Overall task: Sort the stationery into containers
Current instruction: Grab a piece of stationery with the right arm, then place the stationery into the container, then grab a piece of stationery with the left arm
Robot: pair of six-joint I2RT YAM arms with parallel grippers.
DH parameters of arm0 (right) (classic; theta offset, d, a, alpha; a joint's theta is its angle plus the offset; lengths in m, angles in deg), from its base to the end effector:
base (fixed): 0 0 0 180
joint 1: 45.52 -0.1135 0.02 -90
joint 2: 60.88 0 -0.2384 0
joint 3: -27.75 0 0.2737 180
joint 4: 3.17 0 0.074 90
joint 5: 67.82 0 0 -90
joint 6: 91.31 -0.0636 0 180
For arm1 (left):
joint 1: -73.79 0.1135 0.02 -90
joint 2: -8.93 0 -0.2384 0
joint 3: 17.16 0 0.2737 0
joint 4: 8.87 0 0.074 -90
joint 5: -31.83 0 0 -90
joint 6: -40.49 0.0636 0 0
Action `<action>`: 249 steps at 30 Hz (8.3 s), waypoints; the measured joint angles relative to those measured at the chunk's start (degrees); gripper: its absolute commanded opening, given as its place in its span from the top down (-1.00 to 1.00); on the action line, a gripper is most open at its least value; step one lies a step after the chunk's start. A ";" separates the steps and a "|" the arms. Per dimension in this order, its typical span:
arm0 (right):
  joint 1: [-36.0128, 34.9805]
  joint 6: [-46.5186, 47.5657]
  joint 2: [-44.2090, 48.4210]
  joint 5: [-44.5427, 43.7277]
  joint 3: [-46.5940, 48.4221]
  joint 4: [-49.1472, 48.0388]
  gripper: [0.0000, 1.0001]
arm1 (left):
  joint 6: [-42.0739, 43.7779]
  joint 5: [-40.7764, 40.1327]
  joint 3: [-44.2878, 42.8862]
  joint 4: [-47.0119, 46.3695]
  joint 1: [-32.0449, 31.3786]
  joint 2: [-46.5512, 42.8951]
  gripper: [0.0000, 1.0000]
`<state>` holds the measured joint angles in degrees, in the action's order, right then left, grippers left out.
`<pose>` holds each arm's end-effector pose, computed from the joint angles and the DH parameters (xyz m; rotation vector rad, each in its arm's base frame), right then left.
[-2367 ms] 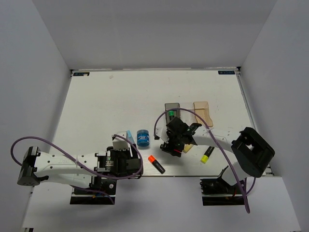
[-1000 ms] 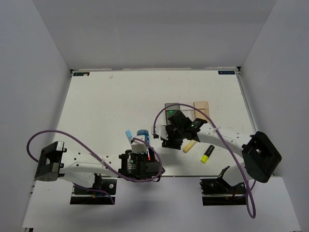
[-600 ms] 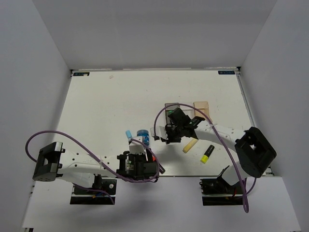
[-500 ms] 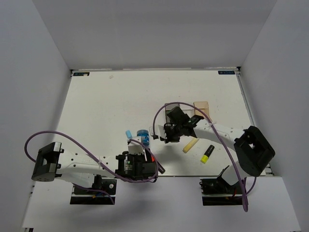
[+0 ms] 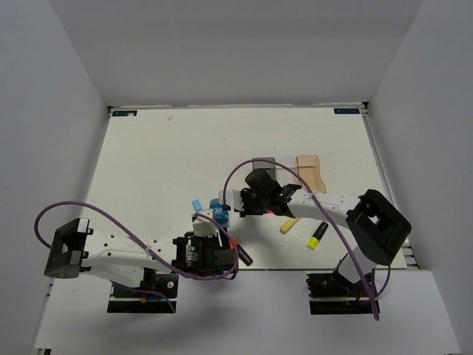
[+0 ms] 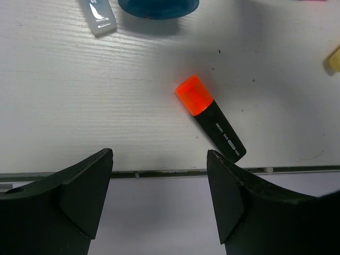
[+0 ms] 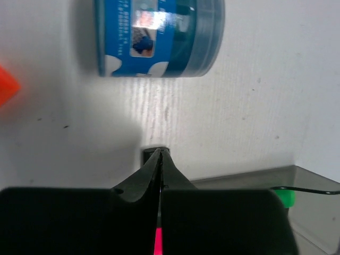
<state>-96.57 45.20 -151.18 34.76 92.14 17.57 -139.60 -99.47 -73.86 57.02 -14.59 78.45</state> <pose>0.2161 0.2893 0.1334 -1.8574 1.4886 0.2993 0.0484 -0.2260 0.1567 -0.1257 2.4080 -0.2260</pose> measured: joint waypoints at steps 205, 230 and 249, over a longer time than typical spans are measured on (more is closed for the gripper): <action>15.91 -50.77 -8.17 -21.29 27.08 20.65 1.00 | -14.27 -4.02 -9.20 4.42 -2.84 10.27 -0.33; 31.93 -53.86 23.28 -17.20 1.62 20.13 0.36 | -23.37 17.11 -18.27 -0.55 13.66 30.84 -0.35; 36.94 -56.74 28.02 -8.92 0.87 20.24 0.36 | -20.24 25.03 -27.67 9.14 14.78 38.88 -0.05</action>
<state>-59.63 -11.55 -123.16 25.84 93.01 37.81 -159.84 -74.45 -101.53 66.16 0.19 117.33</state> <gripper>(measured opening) 0.319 0.576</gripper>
